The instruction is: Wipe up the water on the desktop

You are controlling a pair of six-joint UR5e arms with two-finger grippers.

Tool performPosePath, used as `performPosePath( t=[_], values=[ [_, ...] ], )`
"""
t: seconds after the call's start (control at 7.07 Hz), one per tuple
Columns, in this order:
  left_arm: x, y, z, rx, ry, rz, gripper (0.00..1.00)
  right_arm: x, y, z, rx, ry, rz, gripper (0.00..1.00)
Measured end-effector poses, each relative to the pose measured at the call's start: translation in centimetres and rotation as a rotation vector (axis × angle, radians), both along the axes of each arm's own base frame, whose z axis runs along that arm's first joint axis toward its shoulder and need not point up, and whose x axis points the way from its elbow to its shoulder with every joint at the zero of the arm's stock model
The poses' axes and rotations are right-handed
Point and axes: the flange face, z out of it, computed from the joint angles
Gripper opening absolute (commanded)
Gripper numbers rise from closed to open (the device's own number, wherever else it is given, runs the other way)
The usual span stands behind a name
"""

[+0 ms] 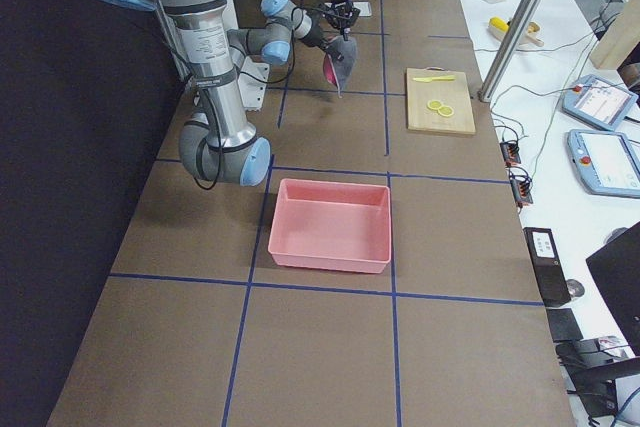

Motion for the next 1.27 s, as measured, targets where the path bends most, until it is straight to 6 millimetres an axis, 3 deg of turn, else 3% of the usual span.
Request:
performPosePath(
  t=[0.14,0.28,0.71,0.85,1.13,1.27],
  values=[
    [0.08,0.11,-0.03,0.000,0.001,0.002,0.01,-0.01,0.00,0.04,-0.001,-0.001,0.000,0.85],
    [0.08,0.11,-0.03,-0.001,0.001,0.002,0.01,-0.01,-0.01,0.07,-0.003,-0.003,0.000,0.69],
    [0.00,0.02,0.06,-0.001,-0.001,0.000,0.01,0.01,0.02,0.06,-0.006,-0.008,0.001,0.09],
    [-0.02,0.00,0.07,0.000,-0.001,0.000,0.01,0.04,0.03,0.01,-0.007,-0.009,0.001,0.01],
    [-0.02,-0.02,0.15,-0.001,-0.002,0.000,0.01,0.11,0.06,-0.12,-0.008,-0.014,0.001,0.00],
    [-0.01,-0.03,0.16,-0.001,-0.002,-0.001,0.10,0.12,0.07,-0.13,-0.014,-0.020,0.003,0.00]
  ],
)
